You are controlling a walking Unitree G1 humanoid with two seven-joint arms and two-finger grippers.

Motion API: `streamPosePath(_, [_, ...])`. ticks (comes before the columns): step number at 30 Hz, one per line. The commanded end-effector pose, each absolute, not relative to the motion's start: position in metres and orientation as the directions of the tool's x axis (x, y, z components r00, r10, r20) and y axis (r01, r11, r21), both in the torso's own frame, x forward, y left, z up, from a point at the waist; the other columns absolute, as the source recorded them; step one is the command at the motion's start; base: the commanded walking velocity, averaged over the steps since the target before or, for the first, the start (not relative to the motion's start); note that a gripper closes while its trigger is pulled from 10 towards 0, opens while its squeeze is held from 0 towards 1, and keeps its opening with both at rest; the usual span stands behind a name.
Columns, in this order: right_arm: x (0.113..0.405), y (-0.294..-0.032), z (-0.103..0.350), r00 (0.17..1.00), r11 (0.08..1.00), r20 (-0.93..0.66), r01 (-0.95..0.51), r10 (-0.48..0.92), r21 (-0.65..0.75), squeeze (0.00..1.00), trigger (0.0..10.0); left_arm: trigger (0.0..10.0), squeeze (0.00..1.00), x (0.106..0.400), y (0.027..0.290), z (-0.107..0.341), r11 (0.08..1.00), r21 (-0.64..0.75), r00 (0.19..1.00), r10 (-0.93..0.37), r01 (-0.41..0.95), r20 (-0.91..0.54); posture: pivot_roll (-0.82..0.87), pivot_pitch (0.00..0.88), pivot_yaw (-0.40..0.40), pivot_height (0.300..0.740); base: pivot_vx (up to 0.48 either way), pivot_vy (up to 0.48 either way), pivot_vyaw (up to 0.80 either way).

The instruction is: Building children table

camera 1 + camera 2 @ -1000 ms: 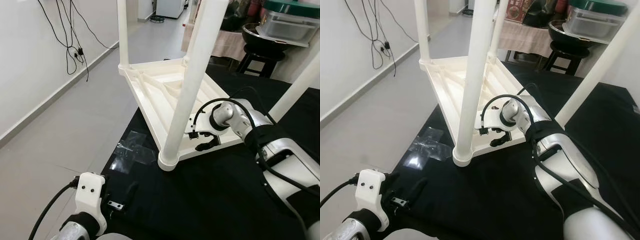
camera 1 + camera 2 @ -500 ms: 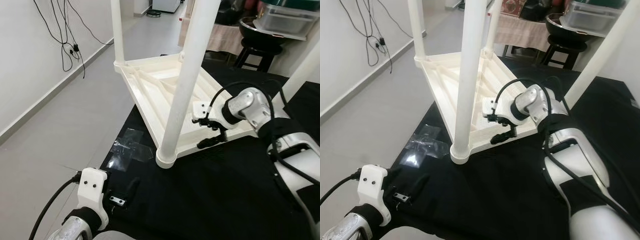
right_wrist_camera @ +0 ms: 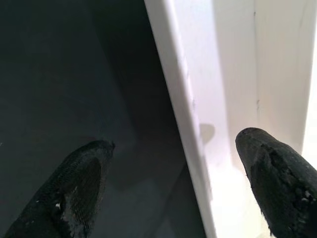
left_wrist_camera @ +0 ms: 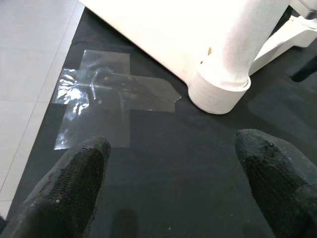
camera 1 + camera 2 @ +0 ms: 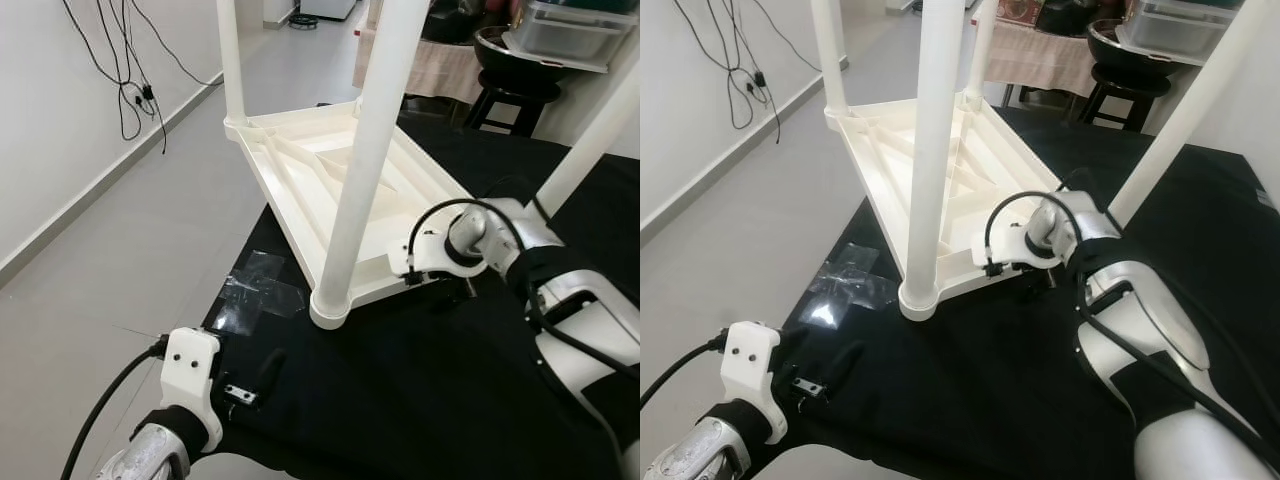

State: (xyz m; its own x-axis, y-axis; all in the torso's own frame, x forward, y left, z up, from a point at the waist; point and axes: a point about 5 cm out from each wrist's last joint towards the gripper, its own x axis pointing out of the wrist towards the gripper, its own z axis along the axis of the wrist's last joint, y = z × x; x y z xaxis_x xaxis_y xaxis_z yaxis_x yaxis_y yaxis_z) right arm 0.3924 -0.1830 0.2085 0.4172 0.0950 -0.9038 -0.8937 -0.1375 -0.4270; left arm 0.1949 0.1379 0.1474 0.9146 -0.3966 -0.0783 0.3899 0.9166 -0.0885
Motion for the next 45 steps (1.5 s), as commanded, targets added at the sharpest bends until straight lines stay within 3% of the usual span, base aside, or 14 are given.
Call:
streamPosePath(1, [0.391,-0.177,0.194,0.412,-0.175,-0.908,-0.891,0.073,-0.419,0.00,9.2,10.0,0.00,0.193,0.138,0.146,0.915,-0.078,0.910,-0.403,0.396,-0.097,0.03,0.130,-0.105,0.740,0.000,0.000,0.00])
streamPosePath(3, [0.391,-0.177,0.194,0.412,-0.175,-0.908,-0.891,0.073,-0.419,0.00,9.2,10.0,0.00,0.193,0.138,0.146,0.915,-0.078,0.910,-0.403,0.396,-0.097,0.03,0.130,-0.105,0.740,0.000,0.000,0.00])
streamPosePath(4, [0.390,-0.166,0.184,0.407,-0.223,-0.910,-0.883,0.075,-0.413,0.00,4.9,10.0,0.00,0.193,0.137,0.147,0.915,-0.077,0.910,-0.403,0.397,-0.095,0.03,0.133,-0.108,0.740,0.000,0.000,0.00])
streamPosePath(6, [0.390,-0.166,0.184,0.407,-0.223,-0.910,-0.883,0.075,-0.413,0.00,4.9,10.0,0.00,0.193,0.137,0.147,0.915,-0.077,0.910,-0.403,0.397,-0.095,0.03,0.133,-0.108,0.740,0.000,0.000,0.00])
streamPosePath(7, [0.387,-0.156,0.171,0.386,-0.269,-0.919,-0.880,0.075,-0.391,0.00,1.7,10.0,0.00,0.194,0.137,0.147,0.915,-0.077,0.911,-0.403,0.397,-0.092,0.03,0.137,-0.105,0.740,0.000,0.000,0.00])
streamPosePath(8, [0.387,-0.156,0.171,0.386,-0.269,-0.919,-0.880,0.075,-0.391,0.00,1.7,10.0,0.00,0.194,0.137,0.147,0.915,-0.077,0.911,-0.403,0.397,-0.092,0.03,0.137,-0.105,0.740,0.000,0.000,0.00])
streamPosePath(9, [0.384,-0.149,0.162,0.366,-0.299,-0.928,-0.880,0.072,-0.370,0.00,0.0,10.0,0.00,0.194,0.136,0.148,0.914,-0.076,0.910,-0.404,0.398,-0.091,0.03,0.138,-0.108,0.740,0.000,0.000,0.00])
streamPosePath(19, [0.384,-0.155,0.161,0.366,-0.317,-0.930,-0.882,0.004,-0.349,0.00,0.0,10.0,0.00,0.195,0.136,0.148,0.917,-0.074,0.913,-0.398,0.393,-0.084,0.03,0.130,-0.116,0.740,0.000,0.000,0.00])
streamPosePath(30, [0.367,-0.195,0.162,0.208,-0.193,-0.976,-0.957,0.058,-0.216,0.00,0.0,10.0,0.00,0.201,0.135,0.149,0.912,-0.067,0.910,-0.409,0.405,-0.071,0.00,0.103,-0.106,0.740,0.000,0.000,0.00])
streamPosePath(32, [0.347,-0.224,0.161,0.166,-0.115,-0.983,-0.978,0.082,-0.175,0.00,0.0,10.0,0.00,0.204,0.134,0.150,0.908,-0.064,0.906,-0.418,0.414,-0.063,-0.01,0.092,-0.104,0.740,0.000,0.000,0.00])
streamPosePath(37, [0.321,-0.244,0.159,0.127,-0.048,-0.987,-0.990,0.097,-0.132,0.00,0.0,10.0,0.00,0.207,0.133,0.151,0.905,-0.061,0.903,-0.425,0.422,-0.058,-0.01,0.082,-0.098,0.740,0.000,0.000,0.00])
streamPosePath(38, [0.321,-0.244,0.159,0.127,-0.048,-0.987,-0.990,0.097,-0.132,0.00,0.0,10.0,0.00,0.207,0.133,0.151,0.905,-0.061,0.903,-0.425,0.422,-0.058,-0.01,0.082,-0.098,0.740,0.000,0.000,0.00])
streamPosePath(40, [0.283,-0.254,0.155,0.068,0.007,-0.990,-0.998,0.128,-0.067,0.00,0.0,10.0,0.00,0.209,0.133,0.151,0.898,-0.057,0.897,-0.439,0.436,-0.054,-0.02,0.072,-0.092,0.740,0.000,0.000,0.00])
streamPosePath(45, [0.261,-0.255,0.156,0.037,0.037,-0.988,-0.999,0.151,-0.032,0.00,0.0,10.0,0.00,0.211,0.132,0.152,0.894,-0.052,0.892,-0.448,0.446,-0.051,-0.02,0.067,-0.087,0.740,0.000,0.000,0.00])
